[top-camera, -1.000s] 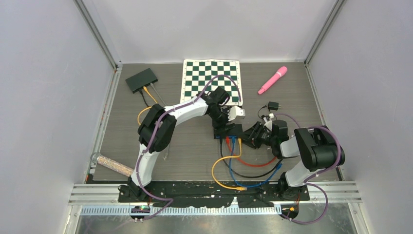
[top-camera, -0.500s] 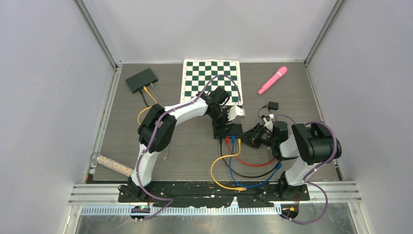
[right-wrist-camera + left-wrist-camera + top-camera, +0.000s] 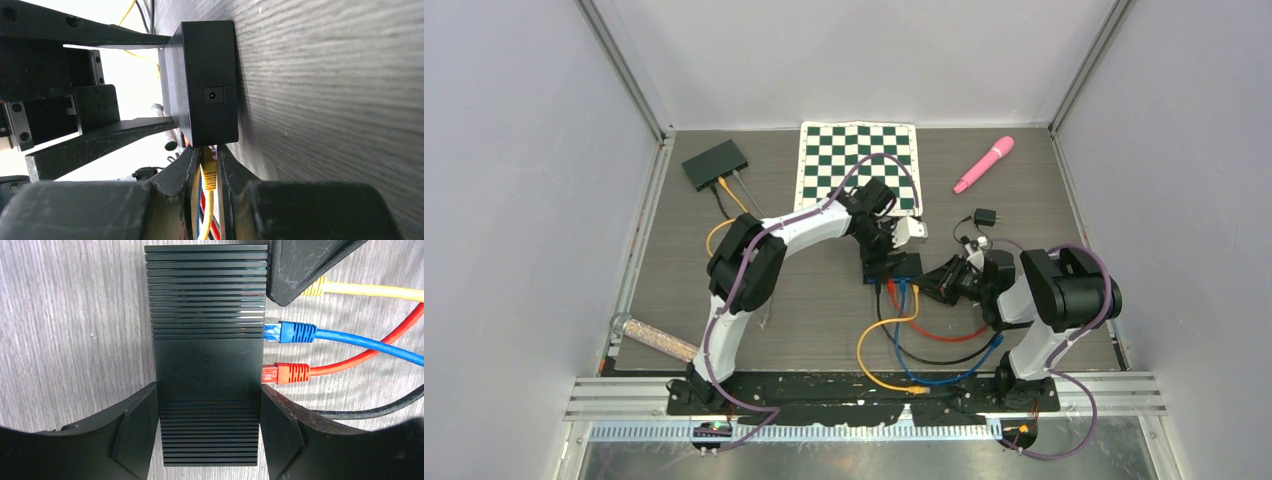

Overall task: Pull the plug from the switch port
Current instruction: Pull the connector from the switch port.

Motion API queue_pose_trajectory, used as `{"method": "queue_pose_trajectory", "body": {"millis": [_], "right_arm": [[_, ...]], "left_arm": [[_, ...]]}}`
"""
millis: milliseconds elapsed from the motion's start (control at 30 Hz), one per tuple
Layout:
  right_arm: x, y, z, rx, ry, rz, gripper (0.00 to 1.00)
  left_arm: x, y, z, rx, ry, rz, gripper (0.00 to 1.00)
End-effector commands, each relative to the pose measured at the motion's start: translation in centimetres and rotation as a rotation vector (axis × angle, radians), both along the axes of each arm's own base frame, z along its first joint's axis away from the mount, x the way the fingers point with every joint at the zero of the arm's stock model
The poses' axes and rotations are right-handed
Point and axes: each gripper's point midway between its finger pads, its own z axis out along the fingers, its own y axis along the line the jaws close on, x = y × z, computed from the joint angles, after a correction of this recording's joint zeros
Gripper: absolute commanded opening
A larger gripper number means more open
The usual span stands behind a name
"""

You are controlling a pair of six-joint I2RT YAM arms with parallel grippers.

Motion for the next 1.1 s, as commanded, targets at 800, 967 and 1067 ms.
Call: {"method": "queue_pose_trajectory", "body": {"millis": [800,967,1067], "right_arm": [[-2.9,-4.7,-5.7,-0.461,0.333,0.055,0.05],[-2.6,-2.2,-4.0,-0.293,0.261,0.127,0.06],[-2.0,-0.6,-2.2,-0.133,0.192,0.102,0.05]], "left_arm": [[0.7,-0.4,-0.3,0.001,-0.074,0.146,0.77],[0.4,-0.6,-0.1,-0.002,-0.065,0.127,0.77],[0.3,-0.6,-0.1,-0.003,-0.060,0.121,0.77]]}}
